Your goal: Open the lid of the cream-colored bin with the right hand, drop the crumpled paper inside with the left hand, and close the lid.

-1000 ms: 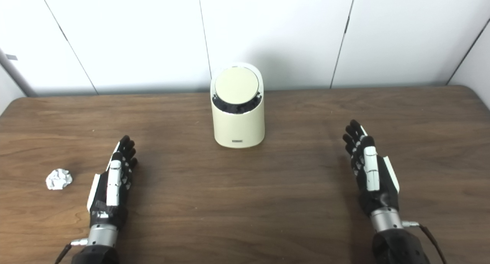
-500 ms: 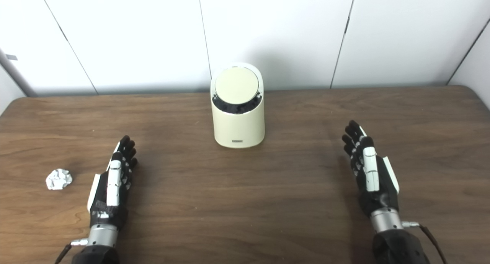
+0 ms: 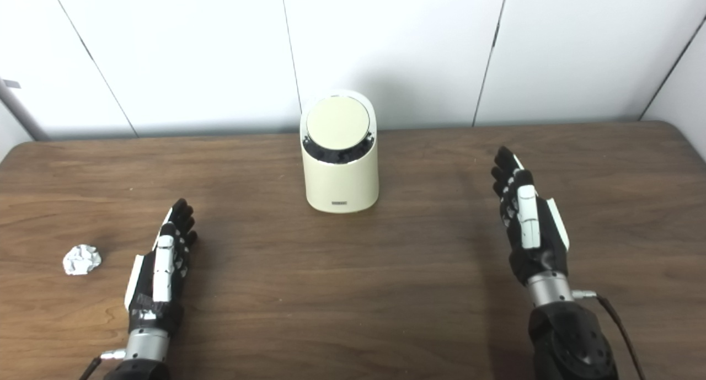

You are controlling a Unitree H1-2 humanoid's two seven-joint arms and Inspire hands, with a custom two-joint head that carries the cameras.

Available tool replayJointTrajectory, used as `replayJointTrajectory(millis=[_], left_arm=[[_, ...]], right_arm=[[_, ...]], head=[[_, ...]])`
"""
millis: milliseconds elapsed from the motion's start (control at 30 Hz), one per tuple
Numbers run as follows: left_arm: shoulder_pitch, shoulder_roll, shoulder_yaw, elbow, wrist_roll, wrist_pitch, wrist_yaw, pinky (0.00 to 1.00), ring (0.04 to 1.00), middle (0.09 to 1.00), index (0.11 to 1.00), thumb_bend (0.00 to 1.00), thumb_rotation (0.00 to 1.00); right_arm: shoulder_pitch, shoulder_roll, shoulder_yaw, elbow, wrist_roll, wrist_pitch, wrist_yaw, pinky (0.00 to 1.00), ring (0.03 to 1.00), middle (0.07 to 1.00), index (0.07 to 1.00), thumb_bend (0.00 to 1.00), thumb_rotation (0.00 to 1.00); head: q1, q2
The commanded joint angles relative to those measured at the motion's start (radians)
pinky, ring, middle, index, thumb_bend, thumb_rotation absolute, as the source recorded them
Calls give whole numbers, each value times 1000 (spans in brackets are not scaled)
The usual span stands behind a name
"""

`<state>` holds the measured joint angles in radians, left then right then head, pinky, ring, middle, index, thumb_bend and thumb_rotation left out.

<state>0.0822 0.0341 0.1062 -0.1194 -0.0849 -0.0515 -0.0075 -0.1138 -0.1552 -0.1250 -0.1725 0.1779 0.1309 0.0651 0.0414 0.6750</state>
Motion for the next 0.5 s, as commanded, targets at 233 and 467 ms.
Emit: replayJointTrajectory(millis=[233, 467], left_arm=[[9, -20, -8, -30, 14, -17, 15, 994, 985, 964, 963, 380, 954], [16, -26, -16, -26, 25, -26, 18, 1000, 992, 967, 957, 369, 935]], right_arm=[[-120, -73, 37, -76, -84, 86, 21, 965, 966, 956, 926, 620, 1000], [-213, -116, 81, -45, -137, 127, 46, 977, 966, 954, 923, 668, 964]], head=[[8, 0], [14, -18]])
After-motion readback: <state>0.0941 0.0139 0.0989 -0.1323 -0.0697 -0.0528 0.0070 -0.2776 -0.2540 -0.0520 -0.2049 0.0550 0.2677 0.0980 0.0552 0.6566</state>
